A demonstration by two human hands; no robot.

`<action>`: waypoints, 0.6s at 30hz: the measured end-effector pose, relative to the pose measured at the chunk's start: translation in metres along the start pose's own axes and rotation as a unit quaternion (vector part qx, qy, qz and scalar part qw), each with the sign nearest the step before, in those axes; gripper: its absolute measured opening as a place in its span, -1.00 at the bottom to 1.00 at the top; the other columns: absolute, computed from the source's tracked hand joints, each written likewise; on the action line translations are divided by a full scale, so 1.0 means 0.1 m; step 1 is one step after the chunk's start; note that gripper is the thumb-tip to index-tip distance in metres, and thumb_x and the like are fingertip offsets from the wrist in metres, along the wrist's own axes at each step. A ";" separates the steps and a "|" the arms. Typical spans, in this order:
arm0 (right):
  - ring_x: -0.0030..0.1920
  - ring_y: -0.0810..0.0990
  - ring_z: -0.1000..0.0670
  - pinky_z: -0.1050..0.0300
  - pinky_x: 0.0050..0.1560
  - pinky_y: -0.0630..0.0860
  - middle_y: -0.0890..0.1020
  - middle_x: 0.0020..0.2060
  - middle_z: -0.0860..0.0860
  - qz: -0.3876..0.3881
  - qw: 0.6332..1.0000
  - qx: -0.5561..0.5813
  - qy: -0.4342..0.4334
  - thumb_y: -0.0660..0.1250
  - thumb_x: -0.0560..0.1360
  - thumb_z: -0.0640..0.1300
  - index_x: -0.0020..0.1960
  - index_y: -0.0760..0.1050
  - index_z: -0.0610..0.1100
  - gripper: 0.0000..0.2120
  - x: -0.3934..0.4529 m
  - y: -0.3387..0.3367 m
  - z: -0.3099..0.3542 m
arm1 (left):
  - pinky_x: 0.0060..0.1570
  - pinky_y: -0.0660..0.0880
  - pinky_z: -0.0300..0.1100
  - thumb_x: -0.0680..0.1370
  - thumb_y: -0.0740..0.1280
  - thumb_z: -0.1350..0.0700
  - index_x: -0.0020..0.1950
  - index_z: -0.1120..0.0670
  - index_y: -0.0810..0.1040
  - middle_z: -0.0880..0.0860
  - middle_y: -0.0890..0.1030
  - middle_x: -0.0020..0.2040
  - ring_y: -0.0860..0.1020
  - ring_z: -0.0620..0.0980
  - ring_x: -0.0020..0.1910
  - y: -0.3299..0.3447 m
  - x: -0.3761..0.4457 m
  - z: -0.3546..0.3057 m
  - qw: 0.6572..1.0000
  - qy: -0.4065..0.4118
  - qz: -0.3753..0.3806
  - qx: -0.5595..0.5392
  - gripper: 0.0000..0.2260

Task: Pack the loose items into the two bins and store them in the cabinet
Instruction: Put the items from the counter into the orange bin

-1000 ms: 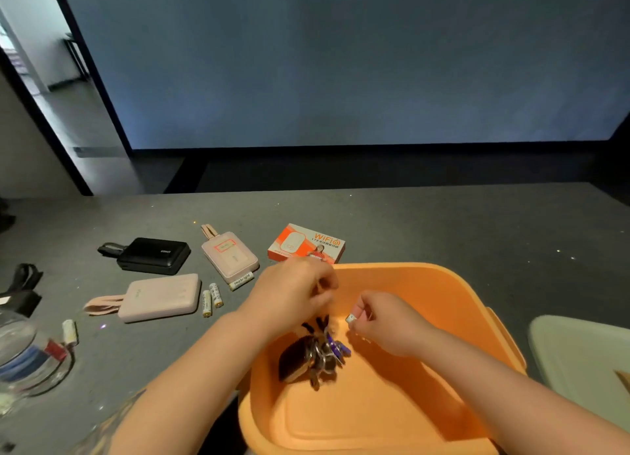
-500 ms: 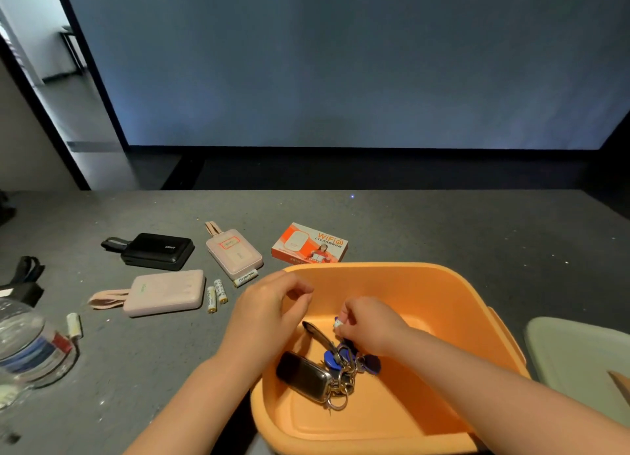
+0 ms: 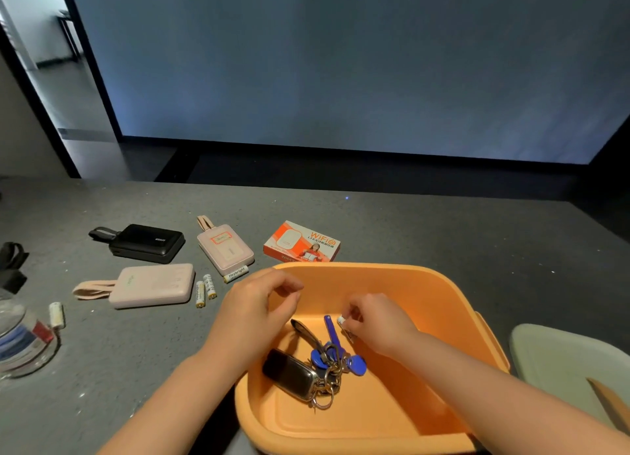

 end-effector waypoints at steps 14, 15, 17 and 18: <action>-0.09 0.49 -0.07 0.04 -0.20 0.39 0.51 -0.01 0.01 0.122 0.965 -0.150 -0.175 0.41 0.39 0.19 0.03 0.41 -0.04 -0.61 -0.26 0.21 0.76 | 0.06 0.27 -0.51 0.45 0.43 0.15 0.00 -0.18 0.57 -0.29 0.46 0.18 0.38 -0.36 0.22 -0.17 -0.34 0.20 0.996 -0.055 -0.066 -0.033 -0.76; -0.05 0.52 -0.08 0.04 -0.18 0.40 0.52 0.00 0.01 0.114 0.965 -0.154 -0.177 0.41 0.41 0.16 0.06 0.42 -0.04 -0.63 -0.22 0.18 0.77 | 0.05 0.27 -0.54 0.44 0.44 0.16 0.00 -0.18 0.57 -0.29 0.46 0.18 0.38 -0.36 0.21 -0.17 -0.35 0.20 0.995 -0.058 -0.066 -0.036 -0.75; 0.02 0.53 -0.09 0.06 -0.16 0.37 0.53 0.05 0.00 0.084 0.968 -0.157 -0.174 0.39 0.45 0.11 0.11 0.42 -0.04 -0.66 -0.16 0.14 0.76 | 0.04 0.26 -0.58 0.44 0.44 0.16 0.00 -0.17 0.58 -0.29 0.47 0.16 0.39 -0.36 0.20 -0.17 -0.35 0.21 0.995 -0.059 -0.068 -0.033 -0.75; 0.04 0.52 -0.09 0.08 -0.17 0.34 0.52 0.06 0.00 0.062 0.970 -0.157 -0.172 0.36 0.47 0.08 0.13 0.42 -0.04 -0.68 -0.15 0.11 0.75 | 0.04 0.25 -0.60 0.44 0.44 0.15 0.00 -0.18 0.58 -0.30 0.47 0.16 0.39 -0.35 0.20 -0.17 -0.35 0.22 0.995 -0.060 -0.069 -0.030 -0.75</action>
Point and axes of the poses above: each hand's wrist, its own x-axis towards the middle knuckle, its own y-axis out of the palm, z = x × y, the point moved 7 cm from there along x, towards the middle knuckle
